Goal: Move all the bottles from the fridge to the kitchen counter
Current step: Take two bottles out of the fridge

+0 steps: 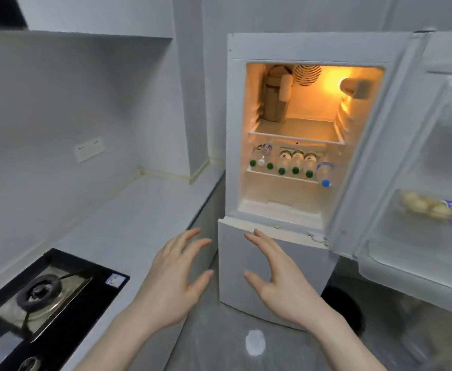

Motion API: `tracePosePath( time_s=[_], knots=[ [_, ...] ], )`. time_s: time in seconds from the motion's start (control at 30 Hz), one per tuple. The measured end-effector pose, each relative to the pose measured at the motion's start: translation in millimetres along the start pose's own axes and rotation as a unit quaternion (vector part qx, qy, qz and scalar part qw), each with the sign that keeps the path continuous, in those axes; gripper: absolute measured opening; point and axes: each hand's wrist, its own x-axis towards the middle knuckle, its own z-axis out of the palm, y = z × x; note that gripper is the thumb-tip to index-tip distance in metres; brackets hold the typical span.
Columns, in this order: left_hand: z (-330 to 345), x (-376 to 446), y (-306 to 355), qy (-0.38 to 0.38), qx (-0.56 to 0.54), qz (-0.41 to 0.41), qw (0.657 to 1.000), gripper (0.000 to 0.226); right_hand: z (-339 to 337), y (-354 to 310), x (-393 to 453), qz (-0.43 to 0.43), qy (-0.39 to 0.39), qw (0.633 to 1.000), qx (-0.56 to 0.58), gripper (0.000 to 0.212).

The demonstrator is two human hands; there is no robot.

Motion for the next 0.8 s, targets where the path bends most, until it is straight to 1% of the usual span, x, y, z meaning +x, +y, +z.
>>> tracePosePath(
  time_s=[0.17, 0.3, 0.43, 0.67, 0.8],
  knots=[
    [29.4, 87.0, -11.5, -0.012, -0.013, 0.049, 0.999, 0.056, -23.6, 35.7, 55.6, 0.037, 0.046, 0.998, -0.009, 0.069],
    [40.9, 153.9, -30.9, -0.021, -0.025, 0.059, 0.998, 0.057, -34.3, 49.7, 108.7, 0.055, 0.069, 0.996, -0.010, 0.069],
    [50.9, 220.5, -46.6, -0.032, -0.031, 0.081, 0.996, 0.056, -43.7, 62.9, 157.5, 0.070, 0.112, 0.991, -0.013, 0.067],
    [90.0, 318.3, -41.0, -0.064, -0.035, 0.093, 0.993, 0.050, -80.8, 106.5, 204.8, 0.142, 0.177, 0.974, 0.017, 0.062],
    [122.3, 376.3, -31.6, -0.078, -0.017, 0.067, 0.995, 0.050, -107.6, 144.9, 236.4, 0.178, 0.210, 0.961, 0.035, 0.062]
  ],
)
